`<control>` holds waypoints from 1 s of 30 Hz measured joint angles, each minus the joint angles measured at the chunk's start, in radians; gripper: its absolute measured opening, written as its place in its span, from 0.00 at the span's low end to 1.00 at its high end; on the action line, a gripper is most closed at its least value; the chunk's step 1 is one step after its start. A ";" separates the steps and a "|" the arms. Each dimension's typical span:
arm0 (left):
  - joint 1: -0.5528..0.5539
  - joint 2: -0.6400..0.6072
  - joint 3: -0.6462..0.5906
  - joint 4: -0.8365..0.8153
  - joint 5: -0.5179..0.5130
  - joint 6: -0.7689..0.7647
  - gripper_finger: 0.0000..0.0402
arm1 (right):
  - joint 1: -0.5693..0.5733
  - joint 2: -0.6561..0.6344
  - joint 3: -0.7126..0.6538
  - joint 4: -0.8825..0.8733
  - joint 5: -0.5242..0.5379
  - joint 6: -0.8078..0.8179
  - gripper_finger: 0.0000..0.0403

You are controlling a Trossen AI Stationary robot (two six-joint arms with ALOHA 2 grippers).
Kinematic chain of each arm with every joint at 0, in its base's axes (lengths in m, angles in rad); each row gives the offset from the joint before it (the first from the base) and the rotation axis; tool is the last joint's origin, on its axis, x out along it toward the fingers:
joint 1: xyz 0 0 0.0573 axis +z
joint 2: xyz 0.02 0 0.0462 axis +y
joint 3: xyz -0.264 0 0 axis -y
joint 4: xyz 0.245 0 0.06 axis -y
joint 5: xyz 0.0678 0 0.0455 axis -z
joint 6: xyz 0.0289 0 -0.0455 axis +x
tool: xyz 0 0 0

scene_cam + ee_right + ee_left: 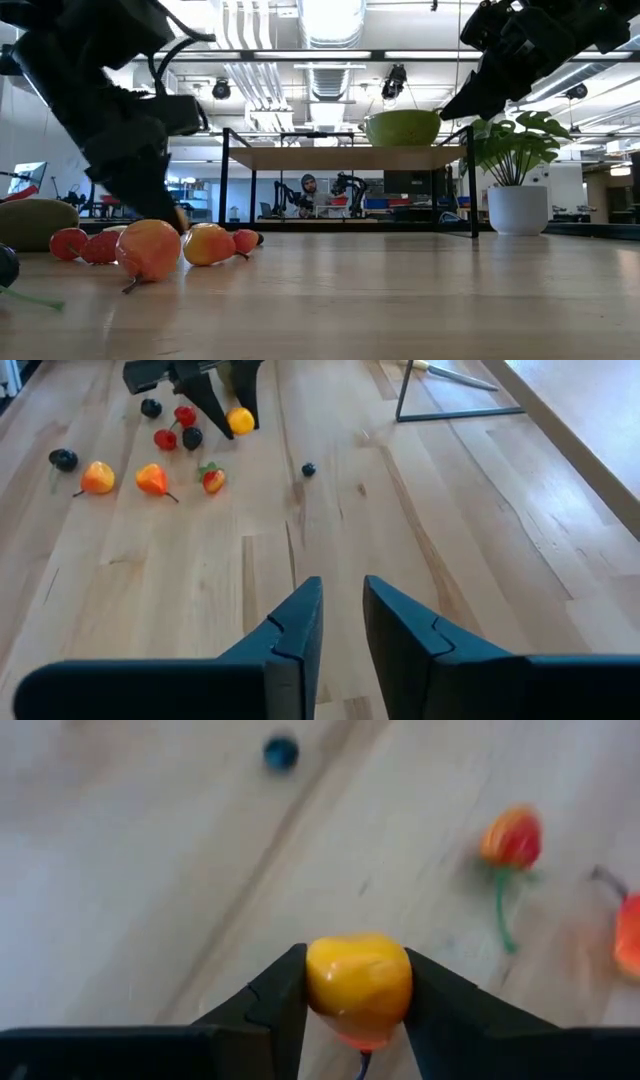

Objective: Build produce basket
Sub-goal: Put the pear into the green basket

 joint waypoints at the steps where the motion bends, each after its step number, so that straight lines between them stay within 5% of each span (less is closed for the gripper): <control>1: 0.000 0.000 0.000 0.020 -0.012 0.015 0.36 | 0.000 0.000 0.000 0.001 0.000 0.000 0.19; 7: 0.002 0.000 0.002 0.253 -0.115 0.182 0.36 | 0.000 0.000 0.000 0.023 0.000 -0.007 0.25; 17: 0.054 -0.002 0.002 0.919 -0.152 0.695 0.36 | 0.000 0.000 -0.021 0.149 -0.055 -0.008 0.32; 23: 0.127 0.010 0.002 1.169 -0.009 0.848 0.36 | 0.009 0.001 -0.061 0.308 -0.111 -0.030 0.35; 30: 0.225 0.089 0.061 1.281 0.185 0.880 0.36 | 0.042 0.039 -0.064 0.405 -0.114 -0.070 0.37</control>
